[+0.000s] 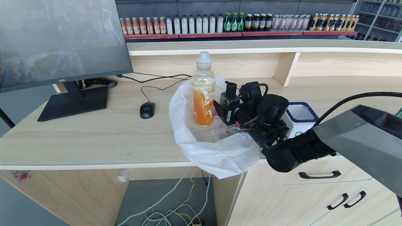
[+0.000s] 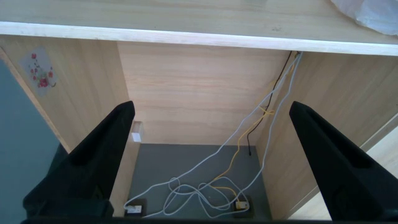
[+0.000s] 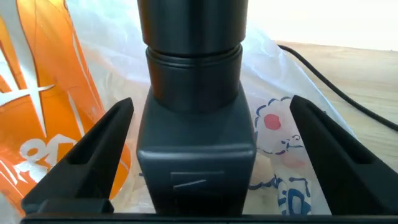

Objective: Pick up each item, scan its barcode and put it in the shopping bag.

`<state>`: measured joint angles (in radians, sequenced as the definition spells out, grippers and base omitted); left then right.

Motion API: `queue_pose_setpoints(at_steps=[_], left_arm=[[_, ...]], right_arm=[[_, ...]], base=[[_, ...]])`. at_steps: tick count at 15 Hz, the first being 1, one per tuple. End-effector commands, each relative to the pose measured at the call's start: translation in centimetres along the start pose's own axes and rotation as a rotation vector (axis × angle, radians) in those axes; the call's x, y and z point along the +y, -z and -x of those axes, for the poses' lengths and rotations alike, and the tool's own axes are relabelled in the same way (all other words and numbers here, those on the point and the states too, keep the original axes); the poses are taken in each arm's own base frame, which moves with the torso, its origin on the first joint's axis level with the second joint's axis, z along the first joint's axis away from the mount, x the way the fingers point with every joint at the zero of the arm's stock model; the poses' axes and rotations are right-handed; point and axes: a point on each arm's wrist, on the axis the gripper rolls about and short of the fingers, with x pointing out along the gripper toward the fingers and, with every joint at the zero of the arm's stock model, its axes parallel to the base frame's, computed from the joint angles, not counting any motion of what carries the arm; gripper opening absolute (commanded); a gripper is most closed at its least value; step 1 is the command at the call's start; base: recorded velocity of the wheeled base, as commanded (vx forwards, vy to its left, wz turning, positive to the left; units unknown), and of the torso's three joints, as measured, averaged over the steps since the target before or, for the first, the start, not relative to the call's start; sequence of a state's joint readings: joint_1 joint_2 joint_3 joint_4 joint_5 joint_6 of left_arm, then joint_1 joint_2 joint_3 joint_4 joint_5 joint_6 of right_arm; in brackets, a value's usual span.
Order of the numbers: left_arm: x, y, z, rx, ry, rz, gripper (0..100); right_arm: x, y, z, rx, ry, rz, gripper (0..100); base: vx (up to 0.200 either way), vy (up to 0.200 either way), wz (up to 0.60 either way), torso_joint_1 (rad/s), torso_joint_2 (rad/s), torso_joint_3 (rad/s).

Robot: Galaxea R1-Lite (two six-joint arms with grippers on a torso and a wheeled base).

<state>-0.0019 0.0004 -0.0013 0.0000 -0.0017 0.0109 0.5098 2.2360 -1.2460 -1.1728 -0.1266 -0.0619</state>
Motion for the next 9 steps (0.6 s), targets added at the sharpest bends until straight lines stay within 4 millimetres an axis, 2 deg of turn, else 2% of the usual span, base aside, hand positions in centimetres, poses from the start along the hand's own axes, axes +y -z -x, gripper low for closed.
queue_pose_setpoints(at_steps=[1, 2, 6, 9], left_arm=[[0.0, 0.0, 0.0, 0.001, -0.001, 0.0, 100], [0.0, 0.0, 0.0, 0.001, -0.001, 0.0, 100], [0.0, 0.0, 0.0, -0.001, -0.001, 0.0, 100], [0.0, 0.0, 0.0, 0.001, -0.001, 0.002, 100]], right_arm=[[-0.1, -1.4, 0.3, -0.027, 0.001, -0.003, 100], [-0.1, -1.4, 0.3, -0.029, 0.002, -0.003, 100], [-0.8, -3.8, 3.1, -0.024, 0.006, 0.0, 100], [-0.6, -5.8, 4.4, -0.062, -0.004, -0.01, 100]], base=[[0.0, 0.0, 0.0, 0.0, 0.0, 0.0], [0.0, 0.0, 0.0, 0.0, 0.0, 0.0], [0.0, 0.0, 0.0, 0.0, 0.0, 0.0], [0.0, 0.0, 0.0, 0.0, 0.0, 0.0]])
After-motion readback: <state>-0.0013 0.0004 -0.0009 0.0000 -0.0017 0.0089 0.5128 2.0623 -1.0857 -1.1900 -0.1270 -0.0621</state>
